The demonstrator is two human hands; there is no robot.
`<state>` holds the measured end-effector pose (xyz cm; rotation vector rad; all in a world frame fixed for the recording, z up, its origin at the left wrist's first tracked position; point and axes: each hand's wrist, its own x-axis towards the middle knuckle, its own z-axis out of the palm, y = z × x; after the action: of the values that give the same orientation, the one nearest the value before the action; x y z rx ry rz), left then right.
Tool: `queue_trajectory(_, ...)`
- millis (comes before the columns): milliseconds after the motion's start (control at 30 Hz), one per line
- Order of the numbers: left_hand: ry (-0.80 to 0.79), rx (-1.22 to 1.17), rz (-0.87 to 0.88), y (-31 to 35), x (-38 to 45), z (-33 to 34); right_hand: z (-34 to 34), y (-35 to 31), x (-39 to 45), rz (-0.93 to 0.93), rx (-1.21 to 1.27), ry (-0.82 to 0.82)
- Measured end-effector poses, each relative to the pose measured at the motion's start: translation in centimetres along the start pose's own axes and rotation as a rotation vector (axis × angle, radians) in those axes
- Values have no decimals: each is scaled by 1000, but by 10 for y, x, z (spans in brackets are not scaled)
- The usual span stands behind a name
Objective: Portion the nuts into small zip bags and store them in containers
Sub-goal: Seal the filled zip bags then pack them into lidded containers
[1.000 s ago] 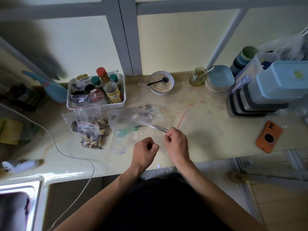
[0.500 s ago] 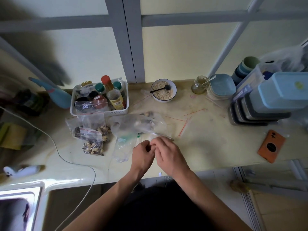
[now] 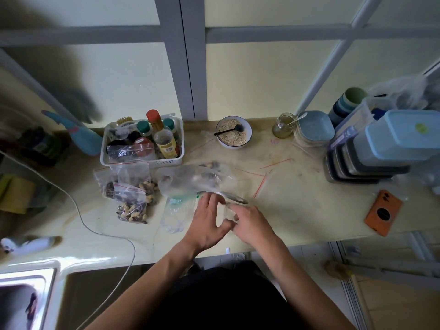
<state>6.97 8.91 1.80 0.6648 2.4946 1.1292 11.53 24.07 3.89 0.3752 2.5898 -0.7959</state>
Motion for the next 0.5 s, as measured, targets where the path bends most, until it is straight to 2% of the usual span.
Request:
queue_trajectory(67, -140, 16, 126, -9, 0, -6, -6, 1, 0, -3, 96, -60)
queue_trajectory(167, -315, 18, 159, -14, -4, -3, -12, -1, -4, 7, 302, -211)
queue_trajectory(400, -199, -26, 41, -22, -5, 2, -18, -8, -1, -53, 394, -331)
queue_trajectory(500, -145, -91, 31, -22, -4, 2, -21, -7, 0, -142, 427, -307)
